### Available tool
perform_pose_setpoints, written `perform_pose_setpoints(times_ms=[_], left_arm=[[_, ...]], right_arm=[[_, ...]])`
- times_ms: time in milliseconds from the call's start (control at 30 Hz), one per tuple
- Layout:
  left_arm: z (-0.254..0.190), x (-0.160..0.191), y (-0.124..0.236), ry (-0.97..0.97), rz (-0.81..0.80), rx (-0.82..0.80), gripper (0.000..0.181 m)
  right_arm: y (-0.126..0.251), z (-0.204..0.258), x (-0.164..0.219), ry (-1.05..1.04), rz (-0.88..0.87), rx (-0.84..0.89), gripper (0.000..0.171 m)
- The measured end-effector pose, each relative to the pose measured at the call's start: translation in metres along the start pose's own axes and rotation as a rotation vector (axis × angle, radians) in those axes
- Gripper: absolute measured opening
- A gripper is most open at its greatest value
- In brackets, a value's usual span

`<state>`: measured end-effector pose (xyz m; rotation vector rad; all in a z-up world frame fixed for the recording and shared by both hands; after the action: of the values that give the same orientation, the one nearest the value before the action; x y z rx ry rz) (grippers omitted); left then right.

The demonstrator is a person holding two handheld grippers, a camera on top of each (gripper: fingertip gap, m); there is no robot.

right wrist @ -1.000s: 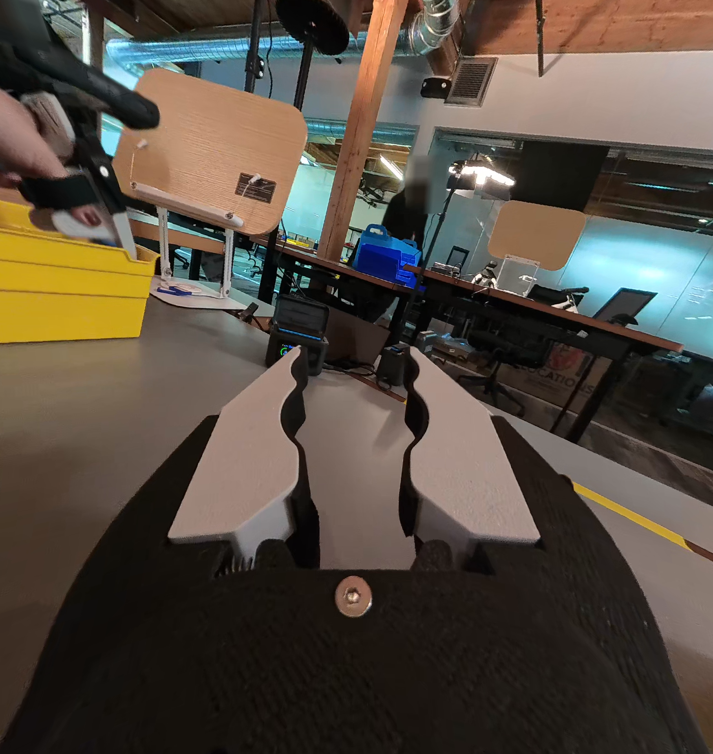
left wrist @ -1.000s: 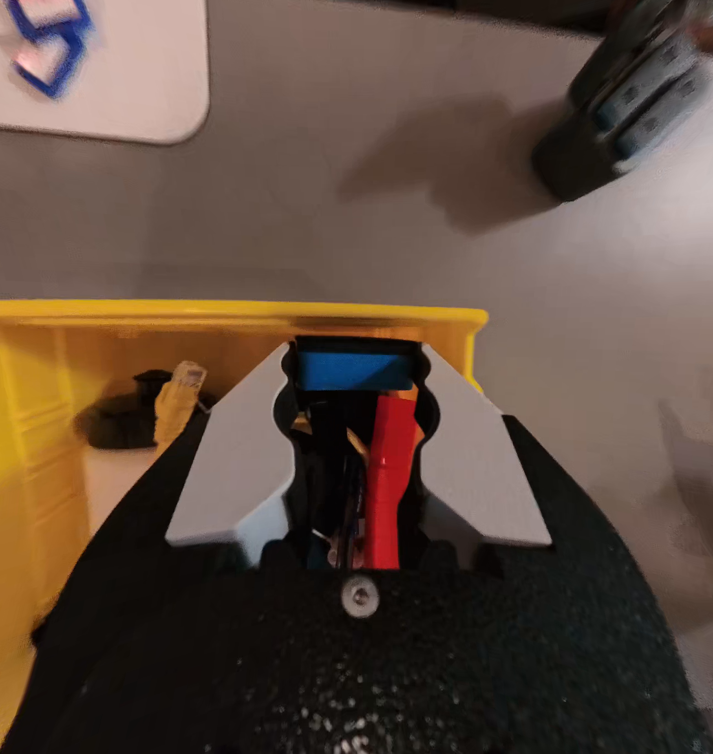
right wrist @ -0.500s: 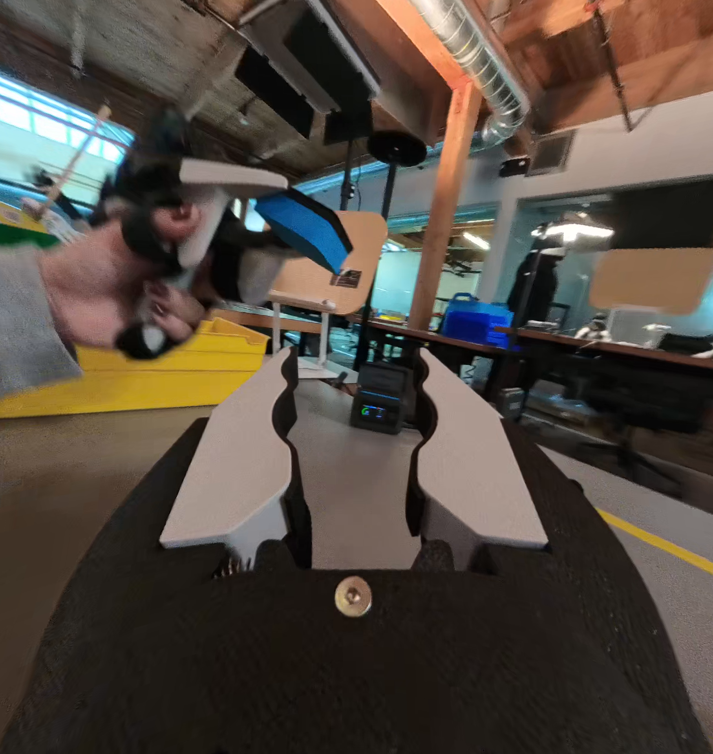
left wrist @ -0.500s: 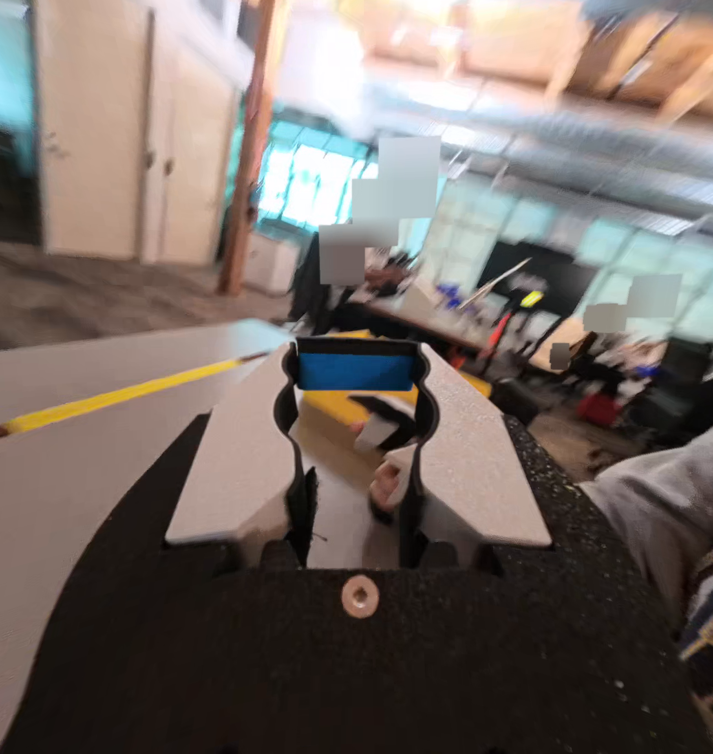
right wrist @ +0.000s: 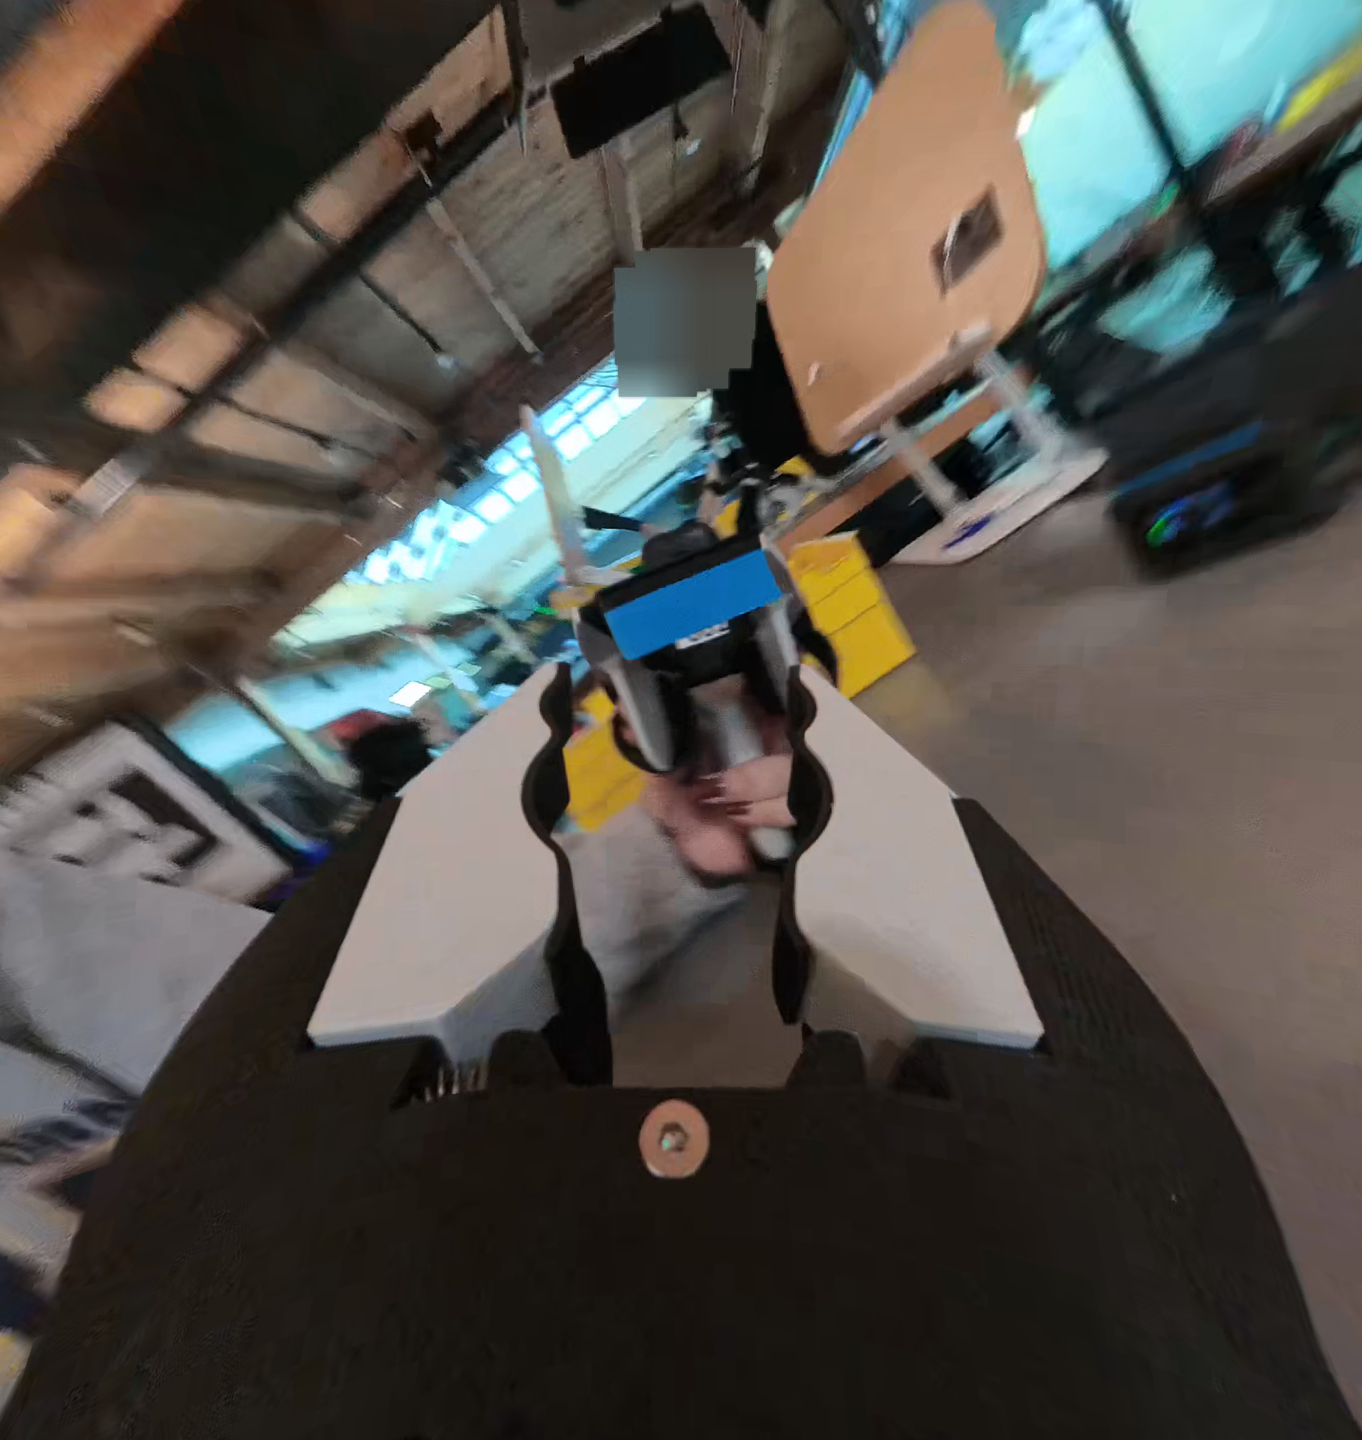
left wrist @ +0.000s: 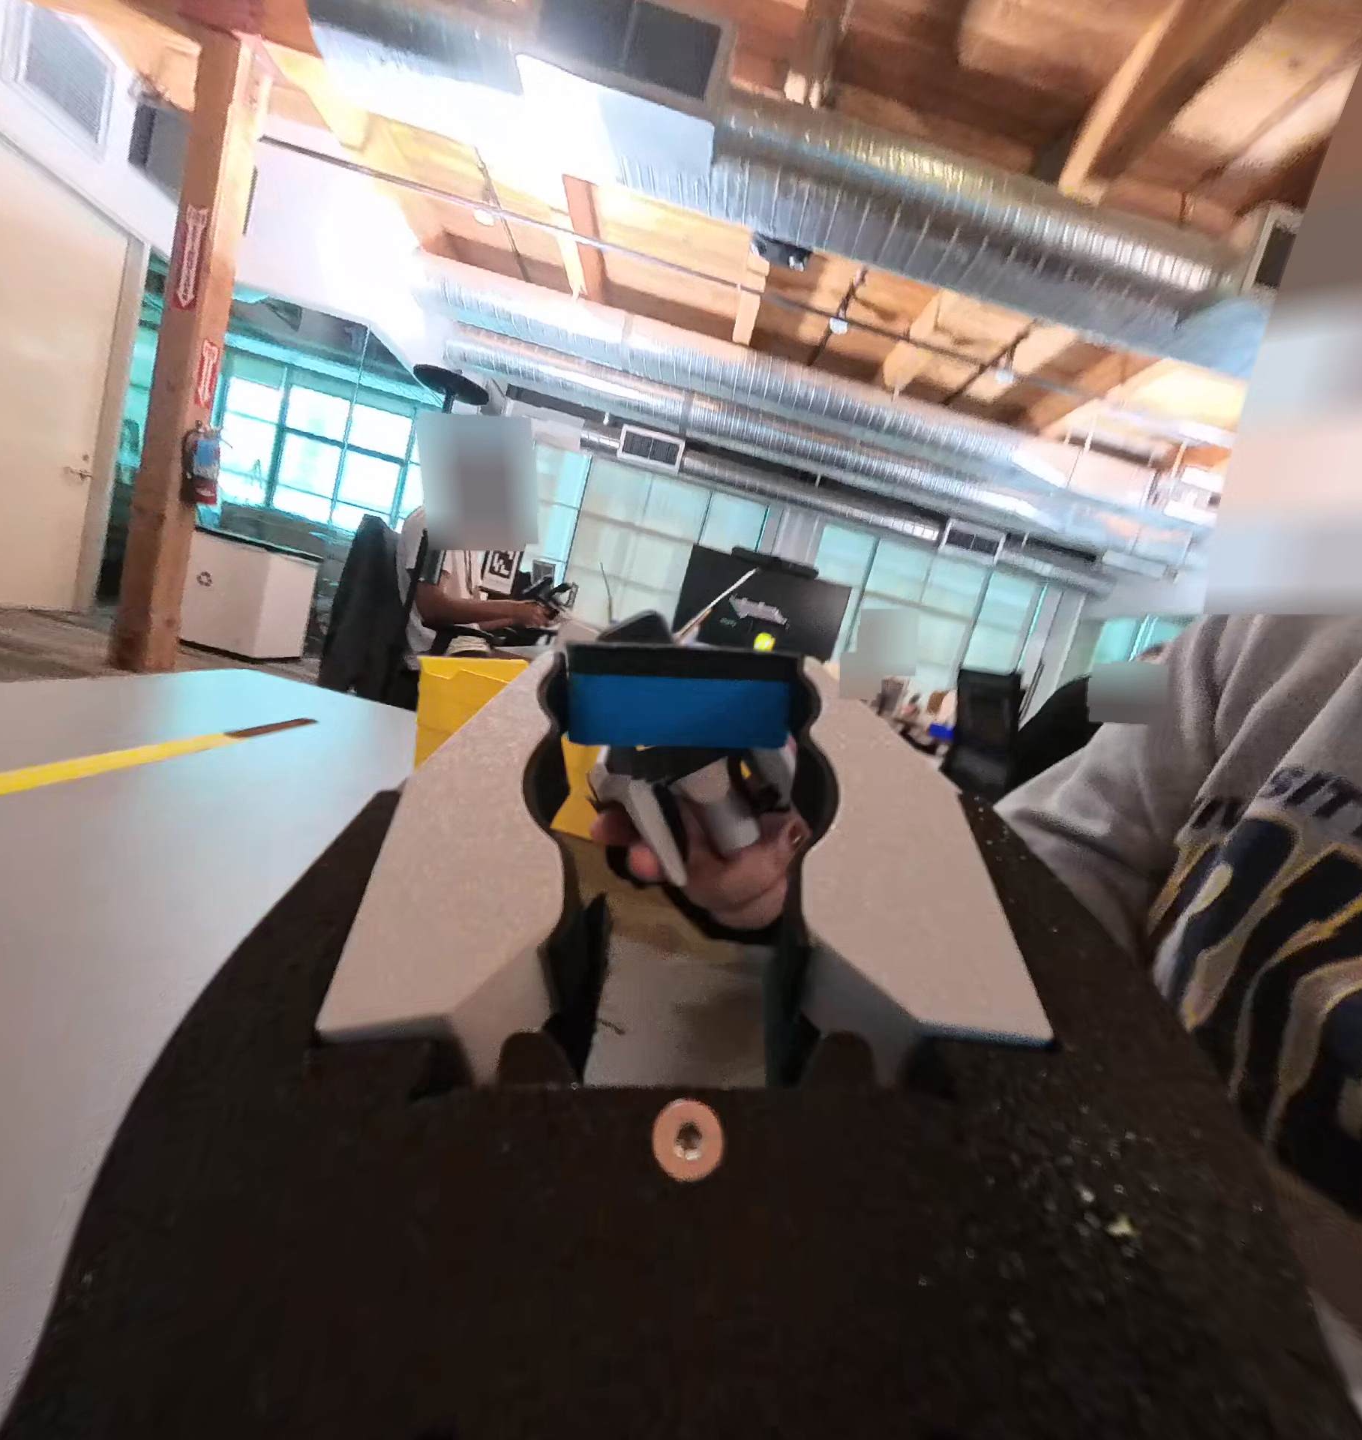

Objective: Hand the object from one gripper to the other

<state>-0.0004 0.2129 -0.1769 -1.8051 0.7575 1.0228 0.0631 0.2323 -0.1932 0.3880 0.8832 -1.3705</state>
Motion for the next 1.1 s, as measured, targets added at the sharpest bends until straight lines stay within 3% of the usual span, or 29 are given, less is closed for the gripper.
perform_pose_setpoints(times_ms=[100,267,300,367,400,433,533,700,800,933,1000,1100], left_arm=[[-0.016,0.006,-0.011,-0.122,0.071,0.037,0.054],[-0.024,0.023,-0.015,-0.153,0.209,0.067,0.055],[-0.022,0.024,-0.015,-0.154,0.224,0.055,0.055],[-0.012,0.021,-0.016,-0.147,0.206,-0.023,0.056],[-0.001,0.015,-0.016,-0.105,0.169,-0.109,0.078],[0.006,0.012,-0.014,-0.043,0.157,-0.151,0.104],[0.017,0.009,-0.004,0.083,0.132,-0.185,0.110],[0.033,0.027,0.005,0.496,0.150,-0.172,0.086],[0.032,0.027,0.002,0.703,0.055,-0.065,0.067],[0.036,0.035,0.003,0.876,0.005,-0.023,0.068],[0.033,0.040,-0.002,0.878,0.047,-0.022,0.071],[0.026,0.048,-0.010,0.861,0.129,-0.031,0.063]], right_arm=[[-0.005,0.014,0.006,-0.281,0.025,-0.156,0.055],[-0.010,0.017,0.021,-0.454,0.104,-0.238,0.056],[-0.009,0.017,0.020,-0.457,0.092,-0.255,0.037],[-0.008,0.014,0.016,-0.428,0.062,-0.248,0.028],[-0.006,0.011,0.014,-0.383,0.048,-0.223,0.023],[-0.004,0.007,0.013,-0.308,0.046,-0.170,0.023],[0.003,-0.008,0.008,0.049,0.061,0.056,0.022],[0.014,-0.009,-0.010,0.899,0.065,0.426,0.022],[0.015,-0.014,-0.005,1.435,0.202,0.648,0.022],[0.013,-0.025,0.004,2.103,0.463,0.896,0.022],[0.007,-0.030,0.014,2.259,0.552,0.893,0.022],[-0.002,-0.031,0.023,2.277,0.562,0.860,0.022]])
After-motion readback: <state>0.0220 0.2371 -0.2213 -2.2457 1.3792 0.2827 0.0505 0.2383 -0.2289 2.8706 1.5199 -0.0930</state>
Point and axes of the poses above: each gripper's, where its closed fingertips meet, y back along the fingers, x out of its underside, z = x × y across the jaws, the point moved 2 cm from there along y, back along the fingers, and after that the axes turned 2 degrees about z, right-handed, at the moved point
